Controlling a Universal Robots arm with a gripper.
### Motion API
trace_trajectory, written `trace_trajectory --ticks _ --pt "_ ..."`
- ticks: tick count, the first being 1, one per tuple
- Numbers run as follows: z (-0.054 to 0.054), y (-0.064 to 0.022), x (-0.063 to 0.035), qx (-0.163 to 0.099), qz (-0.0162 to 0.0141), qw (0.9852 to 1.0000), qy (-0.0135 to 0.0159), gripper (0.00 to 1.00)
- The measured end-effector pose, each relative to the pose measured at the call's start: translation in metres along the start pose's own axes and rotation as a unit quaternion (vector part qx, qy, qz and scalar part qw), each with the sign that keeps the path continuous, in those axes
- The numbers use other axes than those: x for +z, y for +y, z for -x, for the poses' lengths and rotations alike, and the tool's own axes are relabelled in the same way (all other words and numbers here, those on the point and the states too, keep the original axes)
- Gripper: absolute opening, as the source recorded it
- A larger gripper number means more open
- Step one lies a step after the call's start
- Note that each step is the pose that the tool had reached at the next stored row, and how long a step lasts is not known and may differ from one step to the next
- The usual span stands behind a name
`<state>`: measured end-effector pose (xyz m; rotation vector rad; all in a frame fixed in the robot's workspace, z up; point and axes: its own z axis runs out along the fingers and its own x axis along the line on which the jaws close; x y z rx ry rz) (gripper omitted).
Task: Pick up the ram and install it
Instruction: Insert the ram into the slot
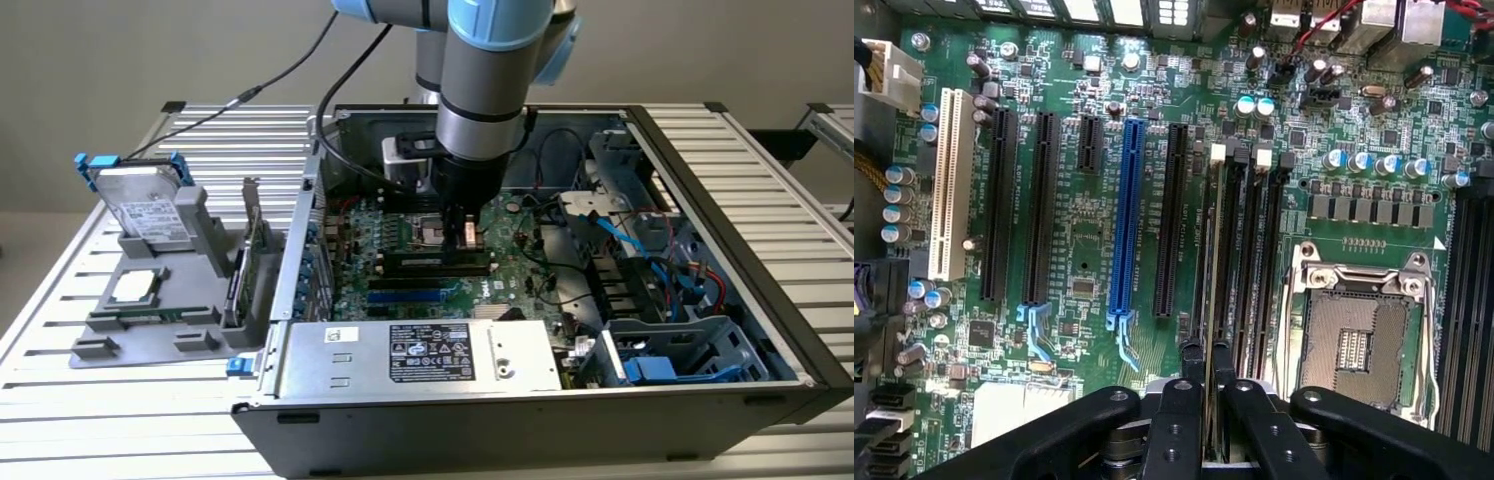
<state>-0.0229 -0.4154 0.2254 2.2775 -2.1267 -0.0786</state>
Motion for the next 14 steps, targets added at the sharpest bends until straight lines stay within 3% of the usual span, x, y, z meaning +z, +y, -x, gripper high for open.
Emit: trace_trajectory --ticks 14 --pt "0.0000 0.0001 0.0001 0.004 0.0001 1.0000 -0.0002 0.13"
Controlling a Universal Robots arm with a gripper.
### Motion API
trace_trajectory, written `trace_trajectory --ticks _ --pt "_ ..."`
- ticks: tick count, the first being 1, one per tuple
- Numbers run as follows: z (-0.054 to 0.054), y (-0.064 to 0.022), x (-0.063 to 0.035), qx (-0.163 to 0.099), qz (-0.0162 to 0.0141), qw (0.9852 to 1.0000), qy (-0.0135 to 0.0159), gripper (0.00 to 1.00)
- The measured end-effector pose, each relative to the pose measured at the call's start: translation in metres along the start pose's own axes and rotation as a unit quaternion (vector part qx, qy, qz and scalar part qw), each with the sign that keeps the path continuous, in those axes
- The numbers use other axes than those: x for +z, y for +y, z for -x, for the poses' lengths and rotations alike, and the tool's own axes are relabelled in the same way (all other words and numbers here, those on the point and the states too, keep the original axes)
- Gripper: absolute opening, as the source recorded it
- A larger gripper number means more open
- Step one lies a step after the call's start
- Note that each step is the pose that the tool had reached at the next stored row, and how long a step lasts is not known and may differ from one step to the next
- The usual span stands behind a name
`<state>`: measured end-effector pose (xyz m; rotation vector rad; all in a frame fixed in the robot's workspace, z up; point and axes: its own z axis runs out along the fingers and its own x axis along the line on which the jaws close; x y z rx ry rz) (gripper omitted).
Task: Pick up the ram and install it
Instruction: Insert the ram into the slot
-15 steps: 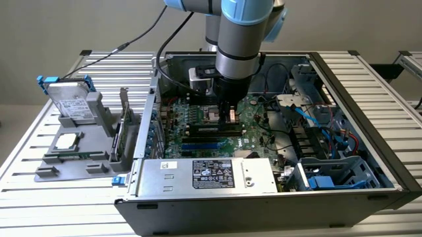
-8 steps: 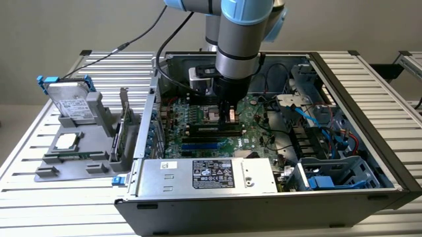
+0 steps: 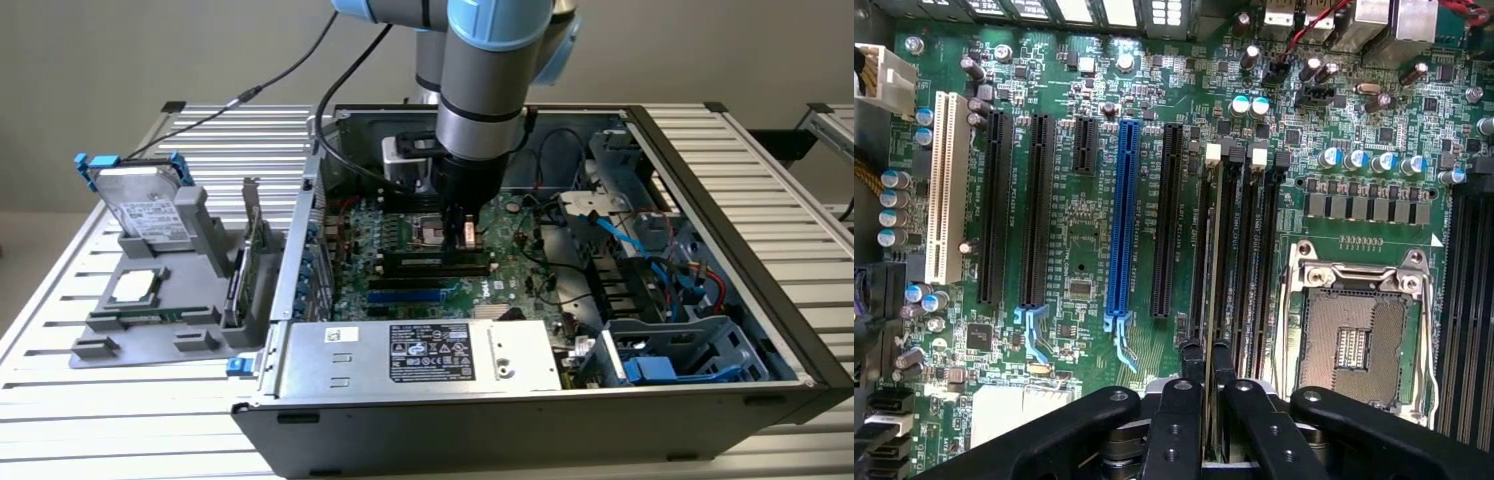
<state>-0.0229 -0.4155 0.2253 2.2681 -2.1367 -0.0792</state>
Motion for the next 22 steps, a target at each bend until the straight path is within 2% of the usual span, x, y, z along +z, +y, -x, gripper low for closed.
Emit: trace_trajectory --ticks 6,22 --pt "-0.0009 0.0001 0.0000 0.000 0.0011 1.0000 0.0000 0.13" --pt "-0.0011 -0.0002 0.0016 0.003 0.0011 1.0000 -0.0002 0.13"
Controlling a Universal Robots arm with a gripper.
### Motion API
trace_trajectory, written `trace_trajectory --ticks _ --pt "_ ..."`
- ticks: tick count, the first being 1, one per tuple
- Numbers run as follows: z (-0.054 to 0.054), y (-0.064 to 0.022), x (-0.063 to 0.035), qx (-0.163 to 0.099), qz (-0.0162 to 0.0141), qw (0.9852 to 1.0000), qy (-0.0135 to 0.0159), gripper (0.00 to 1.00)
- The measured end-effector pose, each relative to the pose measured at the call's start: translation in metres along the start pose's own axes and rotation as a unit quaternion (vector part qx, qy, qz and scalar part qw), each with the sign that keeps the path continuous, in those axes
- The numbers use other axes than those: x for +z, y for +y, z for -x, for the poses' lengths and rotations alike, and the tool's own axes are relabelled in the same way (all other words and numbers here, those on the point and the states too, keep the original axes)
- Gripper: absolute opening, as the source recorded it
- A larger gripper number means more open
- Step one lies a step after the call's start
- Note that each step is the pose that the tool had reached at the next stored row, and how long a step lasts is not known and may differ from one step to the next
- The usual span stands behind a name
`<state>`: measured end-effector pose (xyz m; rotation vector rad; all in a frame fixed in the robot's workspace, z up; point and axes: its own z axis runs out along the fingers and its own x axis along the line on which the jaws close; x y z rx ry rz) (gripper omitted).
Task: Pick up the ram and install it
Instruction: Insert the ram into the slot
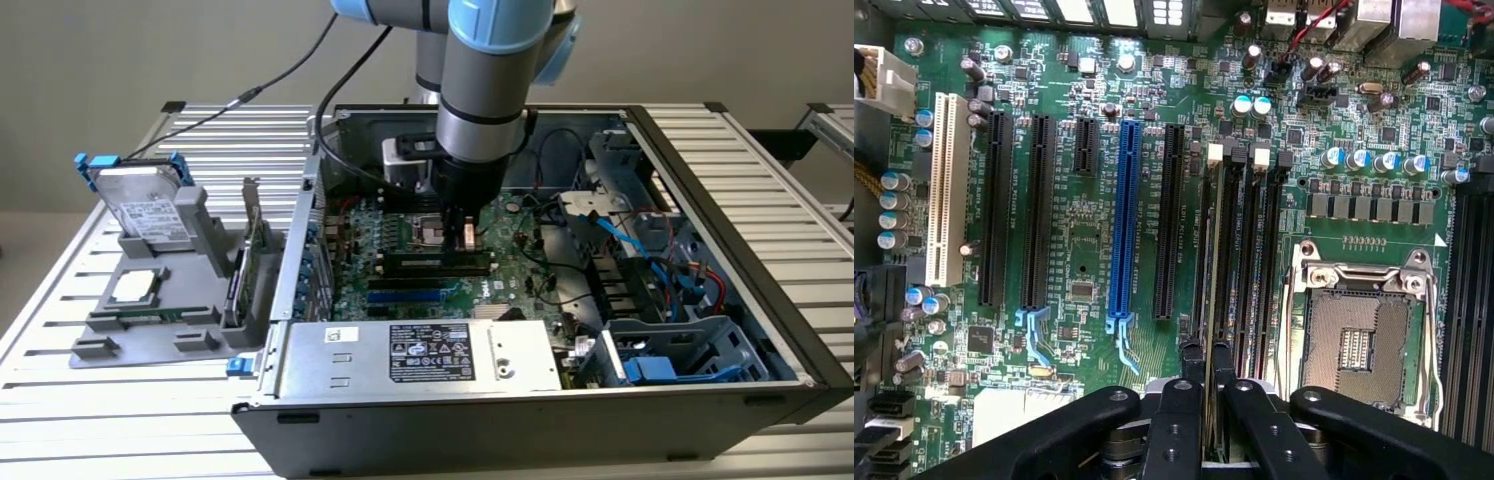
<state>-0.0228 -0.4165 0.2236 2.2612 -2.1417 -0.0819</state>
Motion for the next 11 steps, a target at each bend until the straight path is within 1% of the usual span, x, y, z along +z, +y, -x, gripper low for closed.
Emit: trace_trajectory --ticks 11 --pt "0.0000 -0.0001 0.0015 0.001 -0.0001 1.0000 -0.0001 0.13"
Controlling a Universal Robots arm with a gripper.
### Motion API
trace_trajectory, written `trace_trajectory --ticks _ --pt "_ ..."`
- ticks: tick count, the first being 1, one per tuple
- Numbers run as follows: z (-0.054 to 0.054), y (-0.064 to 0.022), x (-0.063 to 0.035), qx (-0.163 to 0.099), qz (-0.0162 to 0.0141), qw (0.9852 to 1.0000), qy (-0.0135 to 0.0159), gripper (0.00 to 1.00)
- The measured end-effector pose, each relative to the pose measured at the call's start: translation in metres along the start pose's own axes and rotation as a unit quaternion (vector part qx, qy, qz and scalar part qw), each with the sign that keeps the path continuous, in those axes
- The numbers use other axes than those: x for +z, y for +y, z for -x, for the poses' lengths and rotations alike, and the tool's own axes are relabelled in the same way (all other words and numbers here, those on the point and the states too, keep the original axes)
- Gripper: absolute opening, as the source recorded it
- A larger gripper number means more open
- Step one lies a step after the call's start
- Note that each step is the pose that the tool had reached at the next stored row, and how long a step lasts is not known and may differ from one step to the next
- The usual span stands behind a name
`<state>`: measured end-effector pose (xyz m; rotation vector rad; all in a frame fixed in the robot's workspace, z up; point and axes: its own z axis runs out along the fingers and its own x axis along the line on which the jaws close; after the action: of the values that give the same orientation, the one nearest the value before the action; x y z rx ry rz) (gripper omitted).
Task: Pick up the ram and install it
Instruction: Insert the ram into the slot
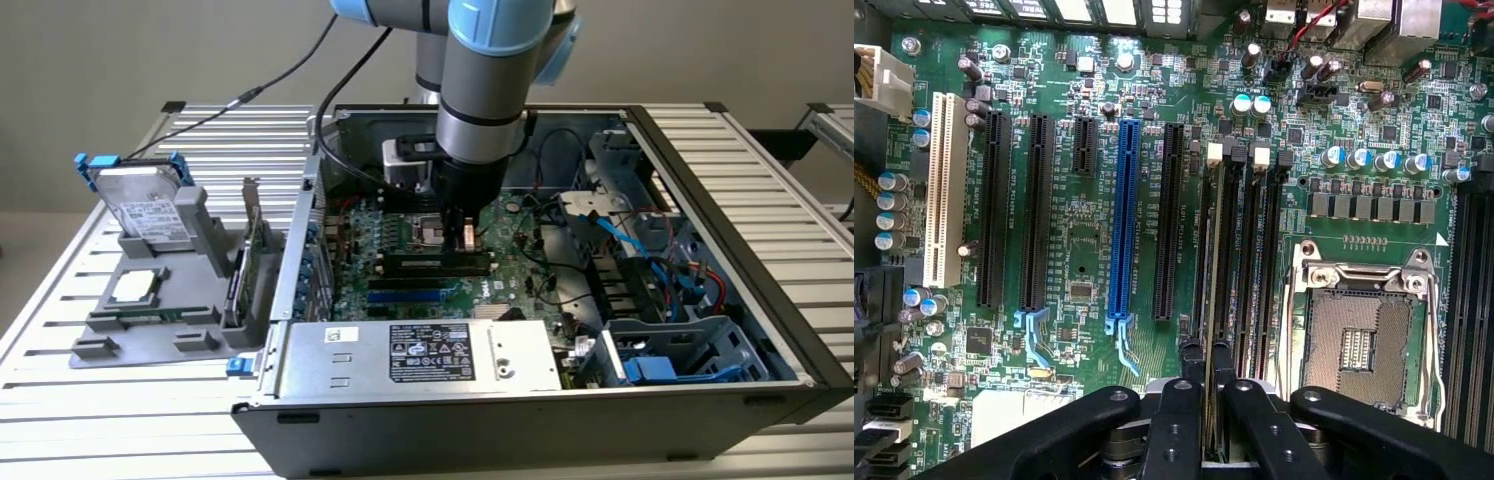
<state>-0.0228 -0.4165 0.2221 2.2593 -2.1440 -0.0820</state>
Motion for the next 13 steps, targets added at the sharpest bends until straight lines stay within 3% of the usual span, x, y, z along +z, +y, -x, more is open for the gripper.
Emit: trace_trajectory --ticks 10,12,13 --pt "0.0000 0.0000 0.0004 0.000 0.0000 1.0000 0.0001 0.15" --pt "0.0000 0.0000 0.0003 0.000 0.0001 1.0000 0.0001 0.28" --pt "0.0000 0.0000 0.0004 0.000 0.0000 1.0000 0.0001 0.28"
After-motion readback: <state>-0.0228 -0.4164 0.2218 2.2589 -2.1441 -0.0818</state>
